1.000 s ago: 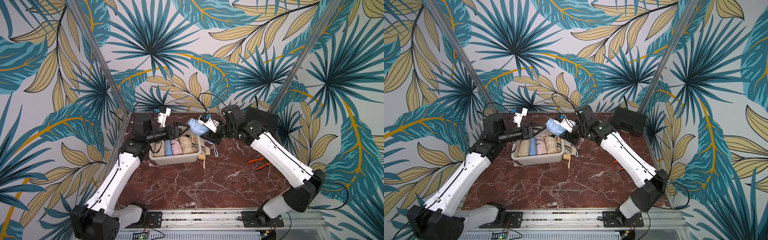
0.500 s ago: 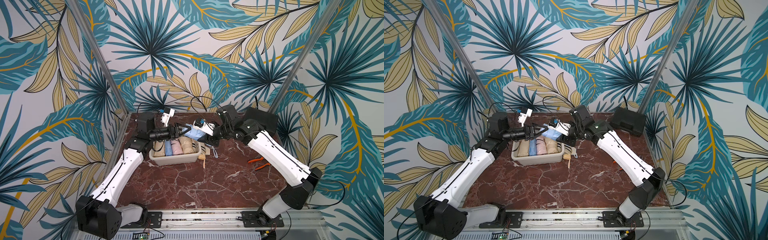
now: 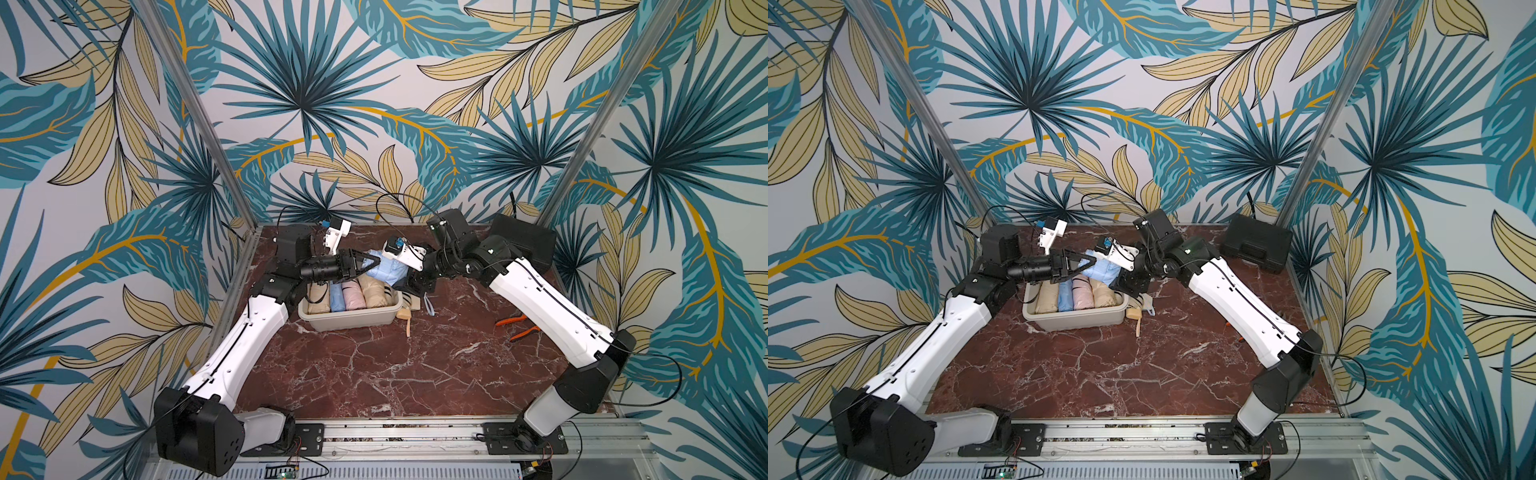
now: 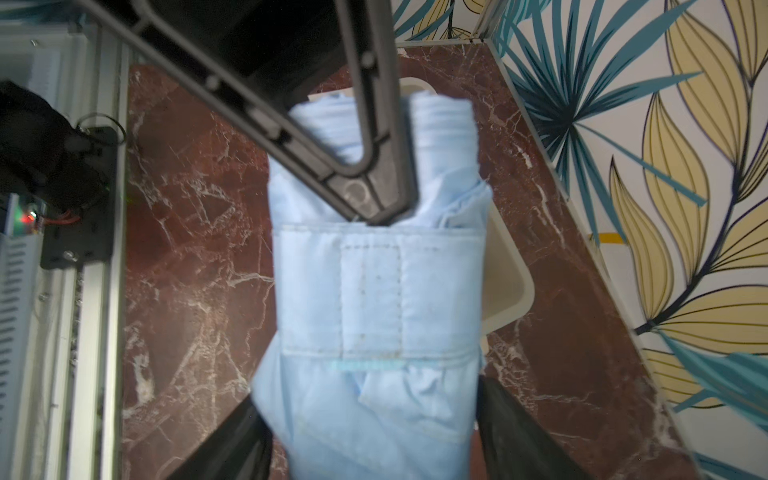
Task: Put the umbrella into the storage box
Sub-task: Pick up the umbrella from the center of the board.
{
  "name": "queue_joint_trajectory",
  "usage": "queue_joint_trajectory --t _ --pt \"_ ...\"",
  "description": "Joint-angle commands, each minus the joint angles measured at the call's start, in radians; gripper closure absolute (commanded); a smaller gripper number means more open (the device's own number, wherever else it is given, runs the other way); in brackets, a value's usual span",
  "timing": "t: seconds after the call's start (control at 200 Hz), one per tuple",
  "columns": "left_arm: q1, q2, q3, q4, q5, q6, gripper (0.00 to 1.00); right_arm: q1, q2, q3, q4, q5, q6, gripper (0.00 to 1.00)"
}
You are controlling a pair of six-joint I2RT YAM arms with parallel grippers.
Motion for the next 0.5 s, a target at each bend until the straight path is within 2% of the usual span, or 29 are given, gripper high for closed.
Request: queue_joint_trajectory --t 0.0,0.15,0.23,0.391,0.496 --pt "-0.003 0.0 0.032 0.06 -0.018 0.0 0.83 0.006 -0.05 0.003 0.02 0.009 0.091 0.11" --pt "-0.002 0.003 0.019 0.144 -0.093 -0.047 0.93 0.006 -0.107 -0.01 0.102 0.039 0.276 0.08" --pt "-0.001 0.001 -0.01 0.217 -0.159 -0.103 0.93 0.006 -0.145 -0.052 0.186 0.079 0.418 0.08" --pt "-0.002 -0.012 -0.114 0.442 -0.343 -0.261 0.95 0.006 -0.246 -0.217 0.416 0.201 0.768 0.08" --pt "-0.002 -0.026 -0.198 0.633 -0.471 -0.358 0.96 0.006 -0.291 -0.328 0.549 0.301 1.057 0.09"
